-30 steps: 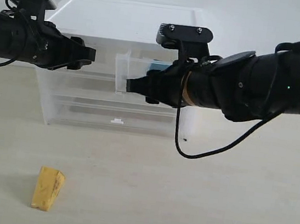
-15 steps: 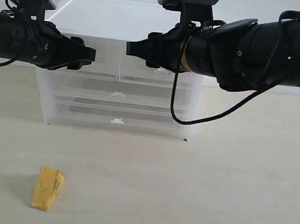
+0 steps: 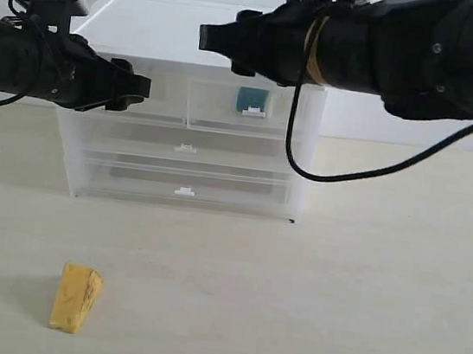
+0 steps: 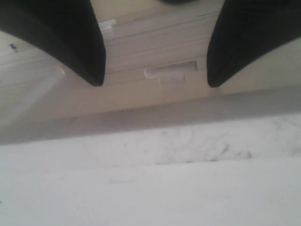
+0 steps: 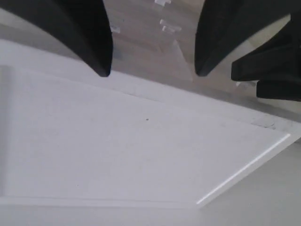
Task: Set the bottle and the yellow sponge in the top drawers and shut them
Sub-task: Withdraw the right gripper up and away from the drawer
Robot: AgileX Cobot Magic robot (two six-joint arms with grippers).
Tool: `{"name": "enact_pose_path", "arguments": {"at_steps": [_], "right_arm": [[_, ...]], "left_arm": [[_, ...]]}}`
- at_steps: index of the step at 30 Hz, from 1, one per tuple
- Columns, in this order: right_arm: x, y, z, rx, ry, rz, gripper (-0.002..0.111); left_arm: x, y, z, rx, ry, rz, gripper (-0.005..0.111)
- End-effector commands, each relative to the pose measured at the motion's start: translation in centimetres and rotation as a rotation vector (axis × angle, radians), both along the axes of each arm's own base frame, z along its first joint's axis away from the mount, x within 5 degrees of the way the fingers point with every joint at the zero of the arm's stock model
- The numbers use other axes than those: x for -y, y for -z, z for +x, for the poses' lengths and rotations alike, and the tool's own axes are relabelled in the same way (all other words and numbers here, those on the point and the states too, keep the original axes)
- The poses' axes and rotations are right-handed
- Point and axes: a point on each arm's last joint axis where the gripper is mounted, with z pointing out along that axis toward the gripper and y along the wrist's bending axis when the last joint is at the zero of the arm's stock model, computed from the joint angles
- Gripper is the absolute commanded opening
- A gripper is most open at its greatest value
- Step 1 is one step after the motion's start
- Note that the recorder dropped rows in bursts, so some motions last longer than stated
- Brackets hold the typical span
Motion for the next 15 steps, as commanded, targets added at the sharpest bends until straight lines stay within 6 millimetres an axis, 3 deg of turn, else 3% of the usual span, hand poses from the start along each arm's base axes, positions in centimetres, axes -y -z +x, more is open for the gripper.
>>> {"name": "enact_pose_path", "arguments": {"at_steps": [1,5,15], "right_arm": [[0.9,1.1,-1.1,-0.039,0.005,-0.015,0.049],[1.0,2.8,-0.9,-0.062,0.015,-0.065,0.049],[-0.6,6.1,2.1,-0.091,0.068,-0.125,0.049]], "left_arm": [[-0.1,-0.2,0.2,0.017,-0.006,0.025,0.060],[0.3,-0.3,-0.1,0.005,0.047,-0.004,0.060],[0.5,-0.1,-0.5,-0.007,0.094,0.014,0.060]]}}
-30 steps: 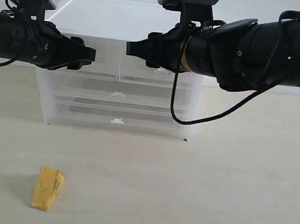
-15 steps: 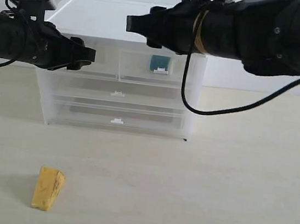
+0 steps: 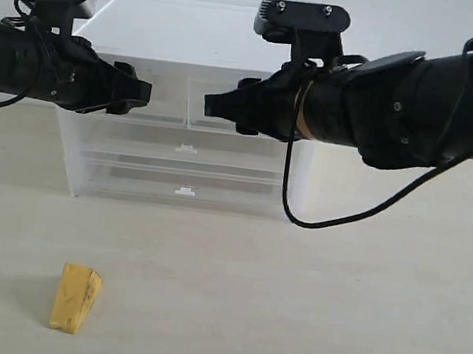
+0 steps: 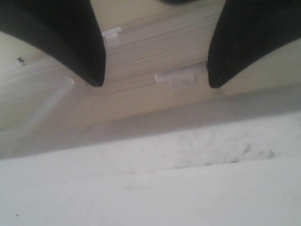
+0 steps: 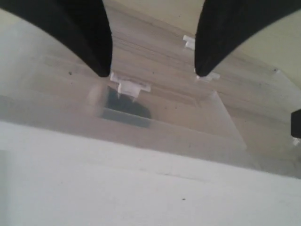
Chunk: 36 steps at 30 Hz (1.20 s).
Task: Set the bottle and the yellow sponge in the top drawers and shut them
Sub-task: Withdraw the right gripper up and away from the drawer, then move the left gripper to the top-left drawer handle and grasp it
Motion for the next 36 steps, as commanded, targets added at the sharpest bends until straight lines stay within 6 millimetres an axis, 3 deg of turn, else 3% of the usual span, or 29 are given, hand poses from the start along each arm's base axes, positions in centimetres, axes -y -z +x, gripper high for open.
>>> {"name": "enact_pose_path", "arguments": {"at_steps": [1,11,19,26,29,32,36], "right_arm": [[-0.6,0.7,1.5,0.015,0.025,-0.025,0.049],[-2.1,1.1,3.8,0.060,0.035,-0.048,0.049],[-2.1,1.3,3.9,0.069,0.024,-0.070,0.049],[-2.1,1.3,3.9,0.071,0.023,-0.073,0.049],[-2.1,1.3,3.9,0.071,0.023,-0.073,0.049],[-2.1,1.3,3.9,0.071,0.023,-0.073,0.049],[-2.3,1.3,3.8,0.064,0.008,-0.068,0.049]], "left_arm": [[0.1,-0.2,-0.3,0.004,0.030,0.010,0.060],[-0.1,-1.5,-0.8,0.051,0.053,0.050,0.060],[-0.1,-2.3,-2.6,-0.069,0.055,-0.174,0.060],[-4.5,-2.3,-2.6,-0.236,0.090,-0.449,0.060],[-6.8,-2.8,-2.8,-0.294,0.179,-0.712,0.060],[-7.6,-1.5,-2.6,-0.343,0.228,-0.826,0.060],[-7.7,3.3,-1.1,-0.393,0.215,-0.967,0.059]]}}
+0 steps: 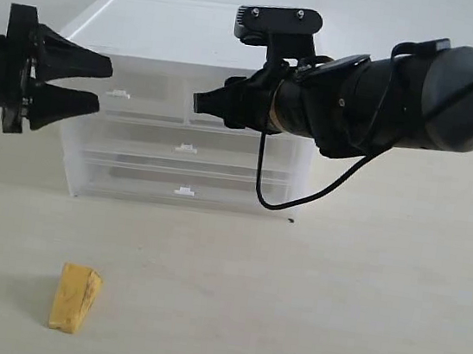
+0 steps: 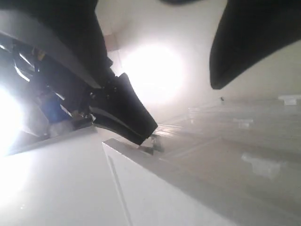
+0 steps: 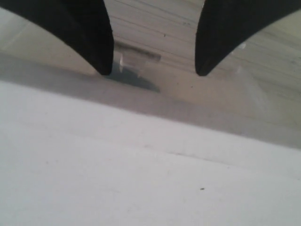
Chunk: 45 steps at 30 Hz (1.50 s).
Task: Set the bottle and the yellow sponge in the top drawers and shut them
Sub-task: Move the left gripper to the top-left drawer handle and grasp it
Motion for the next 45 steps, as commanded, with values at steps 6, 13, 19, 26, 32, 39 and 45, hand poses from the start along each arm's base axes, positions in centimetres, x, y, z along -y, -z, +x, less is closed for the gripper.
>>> {"name": "enact_pose_path", "arguments": {"at_steps": [6,13,19,26,32,39,45], "right_arm": [[-0.4,0.0,0.5,0.026,-0.047,-0.036,0.049],[-0.4,0.0,0.5,0.028,-0.049,-0.040,0.049],[-0.4,0.0,0.5,0.028,-0.049,-0.040,0.049],[-0.4,0.0,0.5,0.028,-0.049,-0.040,0.049],[-0.4,0.0,0.5,0.029,-0.050,-0.042,0.049],[-0.4,0.0,0.5,0.031,-0.046,-0.043,0.049],[-0.2,-0.1,0.6,0.039,-0.032,-0.050,0.049]], "left_arm": [[-0.3,6.8,3.8,-0.082,0.021,-0.139,0.056],[-0.6,5.6,5.9,-0.035,0.006,-0.133,0.056],[-0.8,5.5,6.4,-0.031,-0.018,-0.112,0.056],[-0.9,5.1,6.8,-0.014,-0.028,-0.101,0.037],[-0.9,4.6,7.1,0.003,-0.027,-0.099,0.017],[-1.0,4.7,7.1,0.000,-0.039,-0.090,0.009],[-0.7,4.4,6.8,0.021,0.011,-0.125,0.004]]}}
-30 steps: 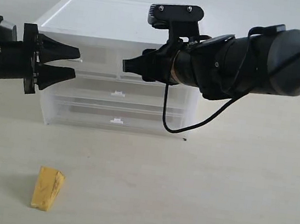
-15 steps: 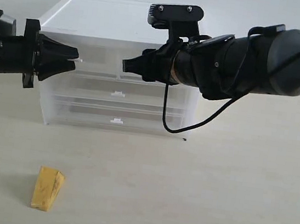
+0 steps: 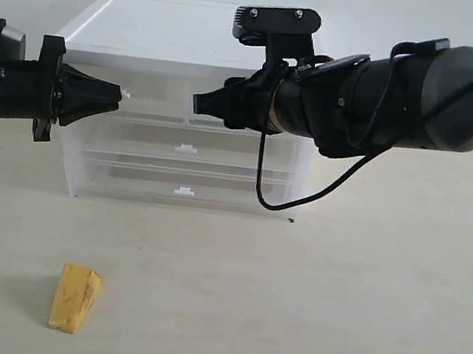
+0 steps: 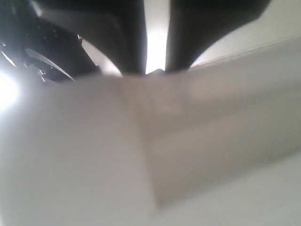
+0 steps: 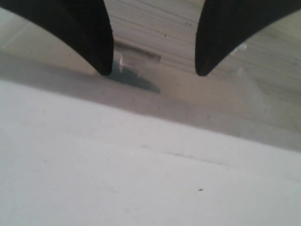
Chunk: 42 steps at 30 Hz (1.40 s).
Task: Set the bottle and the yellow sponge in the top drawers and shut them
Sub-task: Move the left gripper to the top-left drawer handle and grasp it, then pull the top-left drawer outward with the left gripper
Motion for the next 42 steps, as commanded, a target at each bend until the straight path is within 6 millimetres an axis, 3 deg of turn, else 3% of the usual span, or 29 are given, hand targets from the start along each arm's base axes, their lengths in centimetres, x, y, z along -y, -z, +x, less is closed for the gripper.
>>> {"name": "enact_pose_path", "arguments": {"at_steps": [1,14,19,31,42], "right_arm": [[-0.2,-0.1,0.7,0.035,-0.023,-0.039,0.049],[-0.2,0.4,0.8,0.028,-0.019,-0.047,0.049],[-0.4,1.2,1.2,0.021,-0.008,-0.059,0.049],[-0.5,0.6,1.4,0.037,-0.005,-0.048,0.049],[-0.5,0.6,1.4,0.036,-0.008,-0.048,0.049]], "left_arm": [[0.2,-1.3,0.0,0.049,0.036,-0.081,0.004],[0.4,-0.4,-1.1,0.018,0.039,-0.078,0.004],[0.6,-0.3,-2.8,0.044,0.049,-0.049,0.004],[1.1,-2.3,-6.6,0.107,0.067,-0.008,0.004],[1.4,-2.6,-9.8,0.116,0.074,0.010,0.004]]}}
